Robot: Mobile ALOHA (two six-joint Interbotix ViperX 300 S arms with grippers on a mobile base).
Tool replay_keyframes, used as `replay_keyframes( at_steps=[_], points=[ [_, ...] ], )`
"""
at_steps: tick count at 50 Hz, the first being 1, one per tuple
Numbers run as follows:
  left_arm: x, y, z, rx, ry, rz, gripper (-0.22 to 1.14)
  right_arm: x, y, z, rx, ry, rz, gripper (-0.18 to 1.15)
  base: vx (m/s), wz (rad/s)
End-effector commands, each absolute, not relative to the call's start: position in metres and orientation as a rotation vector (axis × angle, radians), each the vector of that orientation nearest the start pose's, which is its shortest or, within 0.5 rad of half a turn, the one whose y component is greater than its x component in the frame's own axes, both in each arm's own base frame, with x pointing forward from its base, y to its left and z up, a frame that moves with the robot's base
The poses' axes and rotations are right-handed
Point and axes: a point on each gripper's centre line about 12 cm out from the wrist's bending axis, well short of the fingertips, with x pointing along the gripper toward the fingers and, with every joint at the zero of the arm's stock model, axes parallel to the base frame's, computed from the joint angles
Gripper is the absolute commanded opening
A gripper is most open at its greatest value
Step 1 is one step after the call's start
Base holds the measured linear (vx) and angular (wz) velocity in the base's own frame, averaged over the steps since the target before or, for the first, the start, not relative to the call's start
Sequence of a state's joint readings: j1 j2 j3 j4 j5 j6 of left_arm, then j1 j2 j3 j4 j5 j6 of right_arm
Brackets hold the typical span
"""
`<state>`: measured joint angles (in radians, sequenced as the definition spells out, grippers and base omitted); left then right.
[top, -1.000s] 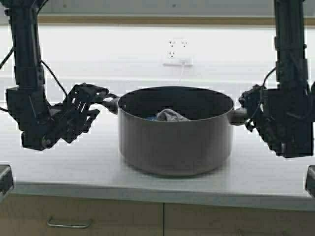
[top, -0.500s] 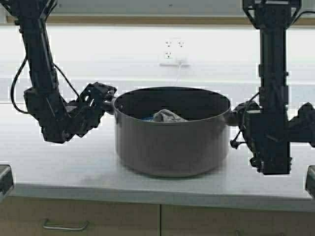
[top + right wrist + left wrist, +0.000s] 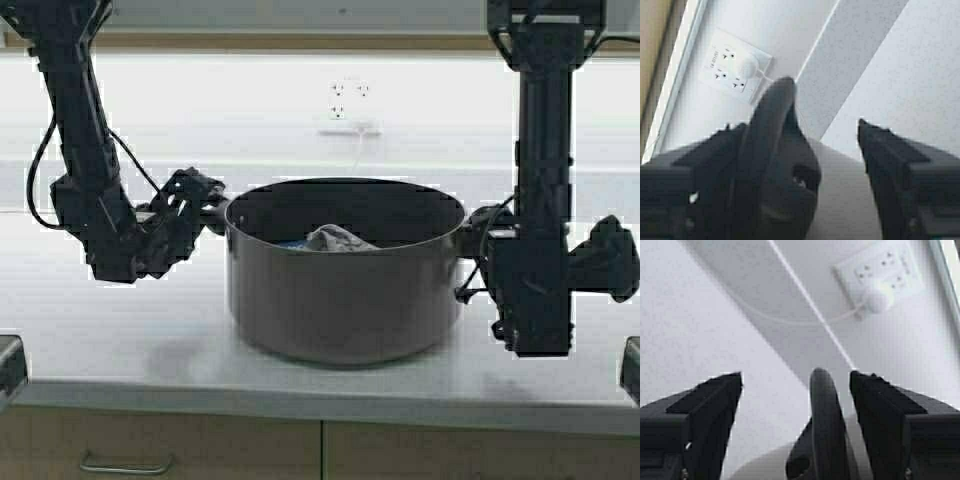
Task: Open the cabinet, put the pot inside, then close it
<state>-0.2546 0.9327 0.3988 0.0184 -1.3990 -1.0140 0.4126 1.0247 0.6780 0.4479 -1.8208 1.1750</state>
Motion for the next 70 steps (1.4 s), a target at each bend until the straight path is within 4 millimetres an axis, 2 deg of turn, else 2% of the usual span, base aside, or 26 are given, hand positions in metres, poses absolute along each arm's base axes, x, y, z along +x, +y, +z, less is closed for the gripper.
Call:
replay_keyframes(
  at_steps=[1, 2, 5, 6, 7, 8, 9, 11, 13, 16, 19, 27, 35, 46, 56, 70],
  points=[
    [0.450, -0.120, -0.018, -1.008, 0.066, -0.286, 0.75, 0.348, 0.102, -0.041, 1.127, -0.136, 0.091, 0.66, 0.02, -0.02],
    [0.450, -0.120, -0.018, -1.009, 0.067, -0.286, 0.69, 0.347, 0.103, -0.041, 1.129, -0.131, 0.096, 0.57, 0.02, -0.02],
    [0.448, -0.119, -0.019, -1.008, 0.072, -0.283, 0.37, 0.348, 0.105, -0.039, 1.136, -0.124, 0.113, 0.29, 0.02, -0.02],
    [0.448, -0.119, -0.019, -1.007, 0.072, -0.283, 0.32, 0.348, 0.106, -0.038, 1.138, -0.123, 0.120, 0.19, 0.02, -0.02],
    [0.447, -0.119, -0.020, -1.008, 0.077, -0.281, 0.15, 0.348, 0.107, -0.038, 1.140, -0.121, 0.126, 0.10, 0.02, -0.02],
    [0.447, -0.119, -0.020, -1.007, 0.077, -0.279, 0.06, 0.348, 0.107, -0.037, 1.141, -0.120, 0.129, 0.02, 0.01, -0.01],
    [0.446, -0.118, -0.019, -1.007, 0.077, -0.279, -0.03, 0.349, 0.108, -0.036, 1.144, -0.121, 0.134, -0.05, 0.01, -0.01],
    [0.446, -0.118, -0.019, -1.008, 0.076, -0.274, -0.13, 0.350, 0.108, -0.034, 1.147, -0.125, 0.136, -0.08, 0.00, 0.00],
    [0.445, -0.117, -0.018, -1.010, 0.075, -0.271, -0.12, 0.349, 0.108, -0.032, 1.149, -0.126, 0.137, -0.04, 0.00, 0.00],
    [0.443, -0.117, -0.016, -1.008, 0.078, -0.270, -0.01, 0.349, 0.108, -0.028, 1.151, -0.130, 0.139, 0.07, 0.00, 0.00],
    [0.439, -0.116, -0.012, -1.007, 0.076, -0.270, 0.07, 0.348, 0.108, -0.021, 1.153, -0.135, 0.148, 0.09, 0.00, 0.00],
    [0.426, -0.112, 0.006, -1.004, 0.048, -0.284, 0.01, 0.344, 0.112, 0.004, 1.170, -0.133, 0.199, 0.05, 0.00, 0.00],
    [0.411, -0.108, 0.033, -1.007, 0.017, -0.300, 0.02, 0.337, 0.118, 0.030, 1.185, -0.127, 0.265, 0.05, 0.00, 0.00],
    [0.392, -0.101, 0.069, -1.014, -0.014, -0.299, 0.02, 0.326, 0.128, 0.054, 1.201, -0.126, 0.324, 0.05, 0.00, 0.00],
    [0.360, -0.099, 0.108, -1.022, -0.043, -0.308, 0.02, 0.306, 0.149, 0.079, 1.217, -0.106, 0.412, 0.05, -0.01, 0.00],
    [0.311, -0.096, 0.144, -1.019, -0.081, -0.283, 0.02, 0.272, 0.164, 0.123, 1.252, -0.126, 0.461, 0.05, 0.00, 0.00]
  ],
)
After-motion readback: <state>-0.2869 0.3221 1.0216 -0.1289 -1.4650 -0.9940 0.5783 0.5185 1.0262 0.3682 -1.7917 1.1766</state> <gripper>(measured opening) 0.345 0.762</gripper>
